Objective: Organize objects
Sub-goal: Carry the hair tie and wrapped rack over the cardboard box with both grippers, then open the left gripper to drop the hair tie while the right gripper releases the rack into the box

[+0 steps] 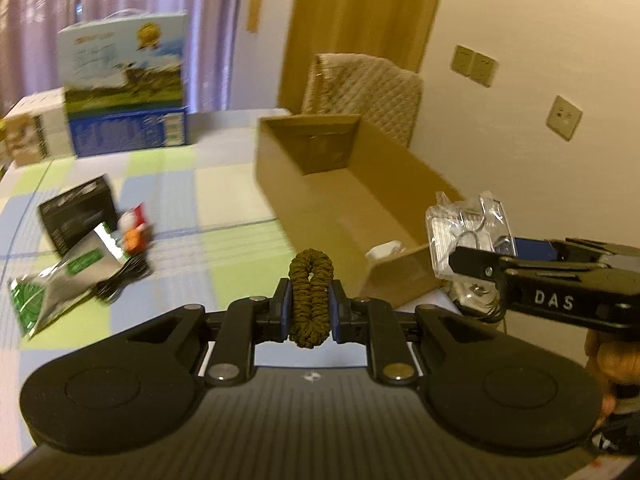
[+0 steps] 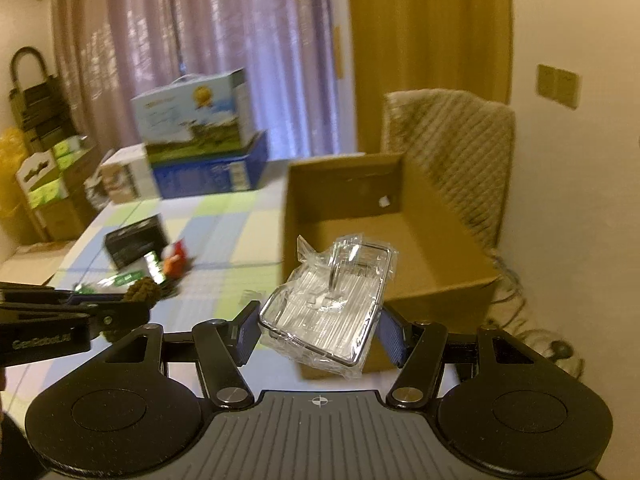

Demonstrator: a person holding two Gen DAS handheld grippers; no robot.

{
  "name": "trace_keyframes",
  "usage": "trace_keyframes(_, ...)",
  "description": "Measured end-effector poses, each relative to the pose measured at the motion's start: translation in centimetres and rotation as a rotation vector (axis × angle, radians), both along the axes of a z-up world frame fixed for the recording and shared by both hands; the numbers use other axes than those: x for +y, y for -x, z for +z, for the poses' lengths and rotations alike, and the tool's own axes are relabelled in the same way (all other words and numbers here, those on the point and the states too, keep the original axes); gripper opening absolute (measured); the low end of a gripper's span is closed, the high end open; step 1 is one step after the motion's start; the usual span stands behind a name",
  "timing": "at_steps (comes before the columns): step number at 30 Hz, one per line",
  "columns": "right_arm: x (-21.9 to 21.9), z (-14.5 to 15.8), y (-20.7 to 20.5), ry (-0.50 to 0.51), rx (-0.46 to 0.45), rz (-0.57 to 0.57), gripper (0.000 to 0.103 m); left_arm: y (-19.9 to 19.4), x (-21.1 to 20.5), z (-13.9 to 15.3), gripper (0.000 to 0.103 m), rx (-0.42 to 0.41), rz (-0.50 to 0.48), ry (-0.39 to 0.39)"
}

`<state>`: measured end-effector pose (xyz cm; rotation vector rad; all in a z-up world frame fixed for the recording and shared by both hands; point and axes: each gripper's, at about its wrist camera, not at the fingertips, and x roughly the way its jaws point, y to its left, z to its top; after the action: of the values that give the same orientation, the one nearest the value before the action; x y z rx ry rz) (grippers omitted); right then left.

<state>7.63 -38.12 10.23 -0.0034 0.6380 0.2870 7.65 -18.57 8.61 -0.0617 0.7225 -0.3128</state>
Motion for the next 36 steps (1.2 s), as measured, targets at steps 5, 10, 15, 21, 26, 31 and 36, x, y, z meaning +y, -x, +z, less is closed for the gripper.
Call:
trace_keyframes(5, -2.8, 1.3, -2.4, 0.032, -0.033, -0.04, 0.058, -2.2, -2.7, 0.7, 0.015, -0.011, -0.039, 0.008)
trace_keyframes(10, -4.9, 1.8, -4.9, 0.034, -0.037, -0.055, 0.058, -4.9, -5.2, 0.9, 0.015, -0.011, -0.068, 0.015)
trace_keyframes(15, -6.1, 1.1, -7.4, 0.034, -0.015, -0.062, 0.058, -7.5, -7.0, 0.7, 0.015, -0.001, -0.085, 0.024)
trace_keyframes(21, -7.0, 0.5, -9.7, 0.022, 0.005, -0.069, 0.058, -10.3, -8.6, -0.1, 0.015, 0.015, -0.09, 0.033)
trace_keyframes(26, -7.5, 0.2, -11.1, 0.007, 0.011, -0.081, 0.058, -11.8, -9.9, -1.0, 0.034, 0.006, -0.097, -0.001)
trace_keyframes(31, -7.8, -0.1, -11.6, -0.005, 0.023, -0.086, 0.058, -12.4, -9.3, -1.8, 0.04, 0.023, -0.084, 0.0)
trace_keyframes(36, -7.9, -0.6, -11.7, -0.017, 0.038, -0.086, 0.058, -12.3, -8.5, -2.2, 0.04, 0.038, -0.073, 0.003)
